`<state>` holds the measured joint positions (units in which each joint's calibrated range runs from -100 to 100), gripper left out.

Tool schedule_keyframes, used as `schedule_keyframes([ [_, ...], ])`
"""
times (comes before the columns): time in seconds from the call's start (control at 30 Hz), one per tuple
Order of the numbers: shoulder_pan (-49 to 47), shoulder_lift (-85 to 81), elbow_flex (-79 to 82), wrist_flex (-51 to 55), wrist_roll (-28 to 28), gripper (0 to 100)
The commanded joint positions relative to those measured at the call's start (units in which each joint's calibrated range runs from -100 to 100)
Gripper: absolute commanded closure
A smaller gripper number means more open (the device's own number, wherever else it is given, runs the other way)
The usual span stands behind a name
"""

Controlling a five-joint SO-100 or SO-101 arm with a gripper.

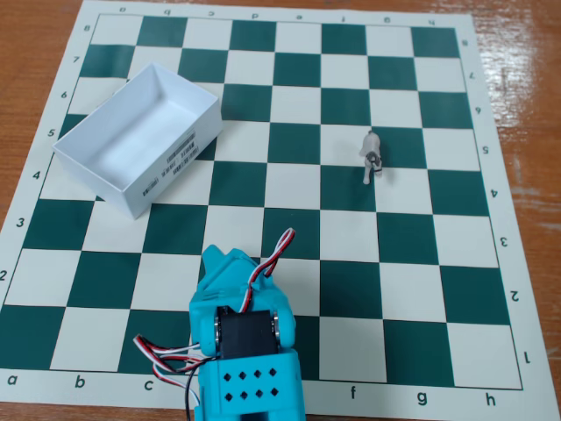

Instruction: Grab the toy horse and put it in the box.

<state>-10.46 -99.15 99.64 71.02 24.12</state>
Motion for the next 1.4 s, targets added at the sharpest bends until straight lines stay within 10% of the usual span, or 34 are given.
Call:
schedule_keyframes([
  [0.0, -0.5, -0.4, 0.4, 0.3, 0.1, 69],
  [1.17, -0.5, -0.4, 0.4, 0.5, 0.3, 69],
  [1.37, 5.0, 2.4, 0.2, -1.5, 10.9, 69],
])
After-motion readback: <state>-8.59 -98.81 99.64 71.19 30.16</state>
